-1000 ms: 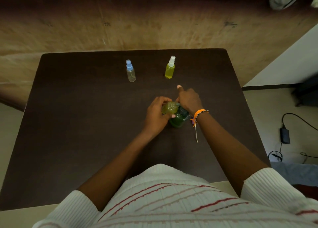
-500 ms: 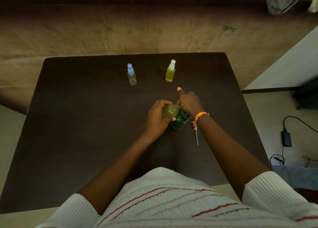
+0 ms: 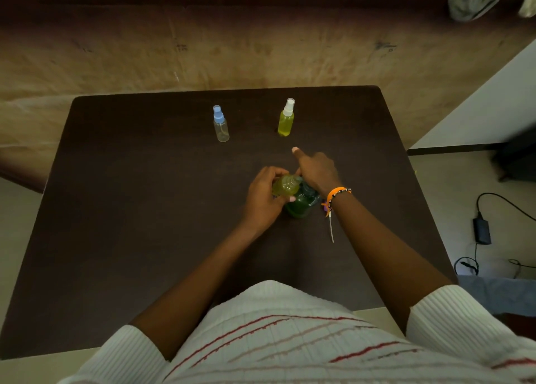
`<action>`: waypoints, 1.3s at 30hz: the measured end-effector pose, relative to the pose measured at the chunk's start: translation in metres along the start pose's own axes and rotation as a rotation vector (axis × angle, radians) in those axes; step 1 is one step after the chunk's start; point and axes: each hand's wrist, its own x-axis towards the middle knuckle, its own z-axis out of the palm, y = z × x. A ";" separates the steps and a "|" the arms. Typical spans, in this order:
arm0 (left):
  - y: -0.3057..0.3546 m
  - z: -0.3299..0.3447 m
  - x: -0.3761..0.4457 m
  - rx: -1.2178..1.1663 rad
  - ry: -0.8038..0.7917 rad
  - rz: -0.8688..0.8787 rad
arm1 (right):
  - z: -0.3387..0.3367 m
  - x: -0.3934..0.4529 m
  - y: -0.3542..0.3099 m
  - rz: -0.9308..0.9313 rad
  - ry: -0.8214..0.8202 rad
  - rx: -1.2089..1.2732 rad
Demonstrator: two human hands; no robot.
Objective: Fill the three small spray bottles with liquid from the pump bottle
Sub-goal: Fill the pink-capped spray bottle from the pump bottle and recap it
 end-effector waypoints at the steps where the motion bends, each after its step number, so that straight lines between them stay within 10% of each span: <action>1: 0.000 0.000 0.000 0.004 0.000 0.003 | 0.001 0.000 0.000 -0.004 0.021 -0.011; 39: -0.005 0.002 -0.003 0.018 0.028 0.050 | 0.005 -0.001 0.000 -0.047 0.076 -0.048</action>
